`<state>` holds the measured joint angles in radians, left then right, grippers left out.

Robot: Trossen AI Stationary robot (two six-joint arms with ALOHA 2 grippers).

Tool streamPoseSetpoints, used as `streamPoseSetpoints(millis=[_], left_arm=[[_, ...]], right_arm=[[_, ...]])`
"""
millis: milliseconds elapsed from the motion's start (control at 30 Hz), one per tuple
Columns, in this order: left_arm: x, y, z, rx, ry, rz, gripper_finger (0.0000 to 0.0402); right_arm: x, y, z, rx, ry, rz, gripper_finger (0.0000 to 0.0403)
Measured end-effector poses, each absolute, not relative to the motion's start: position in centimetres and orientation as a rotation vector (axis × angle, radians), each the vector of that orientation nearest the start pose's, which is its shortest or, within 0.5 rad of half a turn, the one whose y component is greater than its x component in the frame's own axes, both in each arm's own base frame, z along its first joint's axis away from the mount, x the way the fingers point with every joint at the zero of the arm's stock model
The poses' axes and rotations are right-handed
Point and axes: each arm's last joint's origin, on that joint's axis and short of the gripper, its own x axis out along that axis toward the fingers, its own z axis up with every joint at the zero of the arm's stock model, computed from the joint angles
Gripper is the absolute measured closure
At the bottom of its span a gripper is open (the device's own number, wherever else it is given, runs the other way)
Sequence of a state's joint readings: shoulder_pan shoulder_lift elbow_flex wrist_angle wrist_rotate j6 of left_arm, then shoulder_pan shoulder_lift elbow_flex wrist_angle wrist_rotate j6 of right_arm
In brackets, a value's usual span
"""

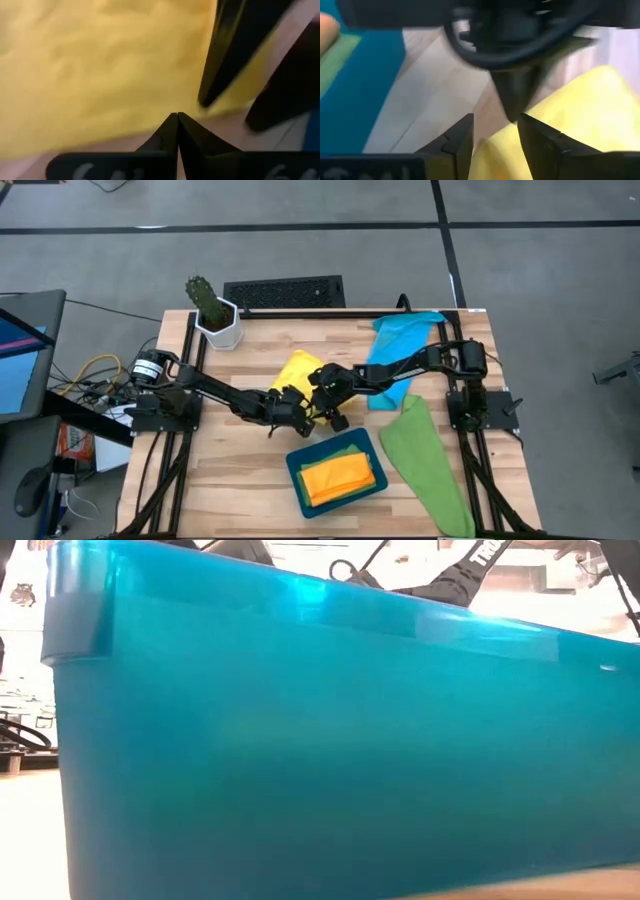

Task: Fold microfiber towels
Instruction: Fold the yellow microfiber towel

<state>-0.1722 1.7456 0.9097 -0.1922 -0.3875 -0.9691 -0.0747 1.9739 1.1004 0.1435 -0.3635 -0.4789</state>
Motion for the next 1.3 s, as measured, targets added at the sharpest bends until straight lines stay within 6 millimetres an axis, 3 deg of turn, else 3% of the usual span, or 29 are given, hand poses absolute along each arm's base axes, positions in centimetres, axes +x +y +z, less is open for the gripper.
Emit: streamPoseSetpoints(millis=[167,333,533,733,800,1000,1133,1300], left_arm=[[31.3,-5.0,16.0,-0.562,0.887,0.65,0.0401],[30.7,-5.8,18.9,-0.558,0.814,0.655,0.0401],[30.1,-6.1,21.0,-0.518,0.691,0.695,0.0401],[30.2,-6.0,21.5,-0.514,0.648,0.693,0.0401],[30.1,-6.2,21.5,-0.515,0.663,0.68,0.0401],[30.0,-6.6,21.5,-0.463,0.65,0.684,0.0401],[30.2,-5.7,21.2,-0.406,0.626,0.733,0.0401],[31.2,-3.3,19.0,-0.414,0.63,0.667,0.0401]], right_arm=[[39.7,-2.9,13.7,-0.293,0.626,0.409,0.0218],[39.7,-3.2,13.7,-0.284,0.631,0.403,0.0219],[39.1,-4.5,18.2,-0.313,0.533,0.354,0.0226],[38.7,-5.9,20.3,-0.286,0.474,0.298,0.0227],[37.7,-6.4,21.6,-0.243,0.504,0.296,0.0228],[32.1,-7.4,25.3,-0.216,0.712,0.335,0.0235],[29.2,-7.9,24.0,-0.134,0.862,0.413,0.0243],[27.9,-8.0,20.3,-0.071,0.847,0.404,0.0256]])
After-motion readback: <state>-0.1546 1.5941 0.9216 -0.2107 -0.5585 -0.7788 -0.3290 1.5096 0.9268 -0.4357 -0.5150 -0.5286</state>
